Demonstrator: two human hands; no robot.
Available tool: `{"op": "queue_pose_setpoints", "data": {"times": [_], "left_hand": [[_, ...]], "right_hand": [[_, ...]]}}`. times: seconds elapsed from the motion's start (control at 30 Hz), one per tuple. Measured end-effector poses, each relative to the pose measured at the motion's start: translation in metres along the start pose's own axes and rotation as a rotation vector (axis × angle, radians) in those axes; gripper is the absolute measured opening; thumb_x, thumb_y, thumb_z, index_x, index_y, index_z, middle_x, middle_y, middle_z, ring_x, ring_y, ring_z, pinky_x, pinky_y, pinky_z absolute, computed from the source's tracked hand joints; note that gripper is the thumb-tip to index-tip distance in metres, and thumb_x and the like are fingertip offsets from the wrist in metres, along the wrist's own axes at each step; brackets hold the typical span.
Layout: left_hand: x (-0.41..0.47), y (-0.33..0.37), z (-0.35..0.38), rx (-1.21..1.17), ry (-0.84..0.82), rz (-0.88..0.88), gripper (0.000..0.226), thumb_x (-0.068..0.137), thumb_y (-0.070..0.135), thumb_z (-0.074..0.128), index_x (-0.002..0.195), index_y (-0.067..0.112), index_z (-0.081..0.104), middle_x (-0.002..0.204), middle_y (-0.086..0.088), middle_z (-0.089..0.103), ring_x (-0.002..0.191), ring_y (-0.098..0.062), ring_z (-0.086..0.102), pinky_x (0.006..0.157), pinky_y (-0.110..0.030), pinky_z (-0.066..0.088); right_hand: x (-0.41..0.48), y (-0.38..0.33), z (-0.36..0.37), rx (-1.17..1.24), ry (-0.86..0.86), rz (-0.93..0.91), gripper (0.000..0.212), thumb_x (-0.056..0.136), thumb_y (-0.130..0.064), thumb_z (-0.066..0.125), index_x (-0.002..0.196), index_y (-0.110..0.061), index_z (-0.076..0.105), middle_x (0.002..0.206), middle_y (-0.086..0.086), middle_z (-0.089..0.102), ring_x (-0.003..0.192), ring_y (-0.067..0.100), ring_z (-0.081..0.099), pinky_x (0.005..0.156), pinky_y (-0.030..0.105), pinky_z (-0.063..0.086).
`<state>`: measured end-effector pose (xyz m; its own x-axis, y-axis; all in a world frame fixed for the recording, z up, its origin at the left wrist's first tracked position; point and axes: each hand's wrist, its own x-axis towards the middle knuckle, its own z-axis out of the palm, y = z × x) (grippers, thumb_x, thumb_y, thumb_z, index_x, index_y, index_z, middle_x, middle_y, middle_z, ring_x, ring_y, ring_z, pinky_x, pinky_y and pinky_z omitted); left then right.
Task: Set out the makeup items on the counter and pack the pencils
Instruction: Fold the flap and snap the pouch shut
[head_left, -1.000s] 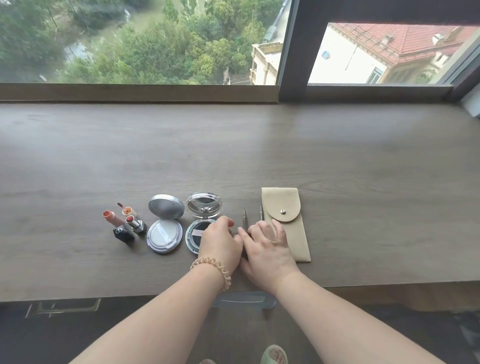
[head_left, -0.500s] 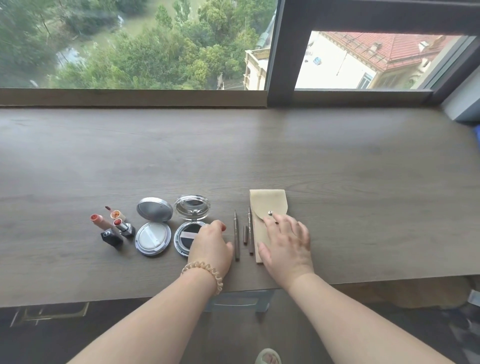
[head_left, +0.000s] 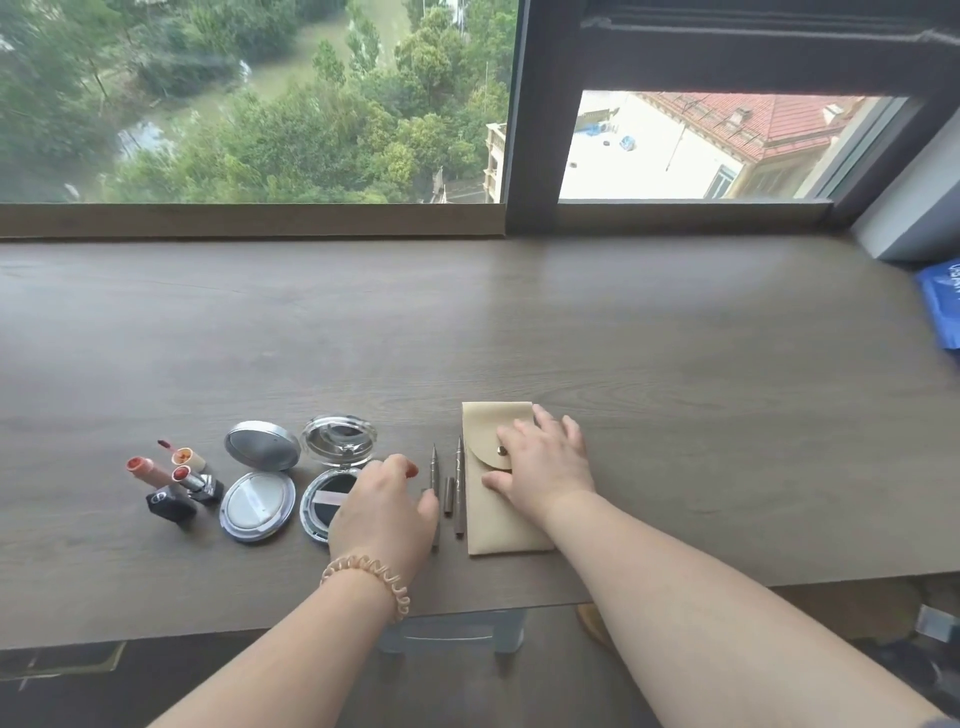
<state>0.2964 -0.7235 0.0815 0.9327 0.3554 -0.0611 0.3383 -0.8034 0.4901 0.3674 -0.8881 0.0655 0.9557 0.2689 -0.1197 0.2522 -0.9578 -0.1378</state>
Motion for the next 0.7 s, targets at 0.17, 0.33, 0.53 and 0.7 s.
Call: {"op": "queue_pose_setpoints", "data": {"times": [0.17,0.33,0.53,0.7], "left_hand": [[-0.005,0.014,0.000,-0.064,-0.007,0.002,0.027,0.083,0.033,0.058,0.107,0.023,0.058,0.109,0.004,0.059,0.098,-0.017,0.058,0.081,-0.032,0.047],[-0.001,0.024,-0.003,-0.137,-0.002,0.009,0.023,0.081,0.029,0.061,0.102,0.020,0.060,0.101,0.002,0.061,0.091,-0.018,0.059,0.081,-0.030,0.045],[0.007,0.050,-0.021,-0.439,-0.102,-0.174,0.034,0.078,0.030,0.068,0.108,0.018,0.059,0.104,-0.002,0.062,0.090,-0.016,0.060,0.082,-0.029,0.046],[0.008,0.088,-0.055,-1.185,-0.493,-0.374,0.008,0.088,0.015,0.054,0.093,0.009,0.057,0.066,-0.005,0.058,0.050,-0.013,0.052,0.050,-0.024,0.036]], "right_hand": [[0.003,0.004,0.000,-0.114,0.007,-0.098,0.030,0.094,-0.039,0.043,0.109,-0.020,0.061,0.123,0.004,0.060,0.136,0.021,0.031,0.113,0.049,0.007],[0.001,0.005,-0.023,-0.172,0.051,-0.165,0.018,0.088,-0.019,0.049,0.091,-0.019,0.067,0.104,0.006,0.069,0.127,0.022,0.044,0.114,0.048,0.011],[-0.016,0.015,-0.069,-0.213,0.483,-0.230,0.013,0.062,-0.024,0.074,0.054,-0.021,0.063,0.055,-0.004,0.064,0.088,0.019,0.068,0.094,0.049,0.046],[-0.030,0.000,-0.109,-0.094,0.608,-0.328,0.018,0.078,-0.022,0.053,0.063,-0.019,0.064,0.062,-0.003,0.067,0.099,0.023,0.066,0.102,0.053,0.037]]}}
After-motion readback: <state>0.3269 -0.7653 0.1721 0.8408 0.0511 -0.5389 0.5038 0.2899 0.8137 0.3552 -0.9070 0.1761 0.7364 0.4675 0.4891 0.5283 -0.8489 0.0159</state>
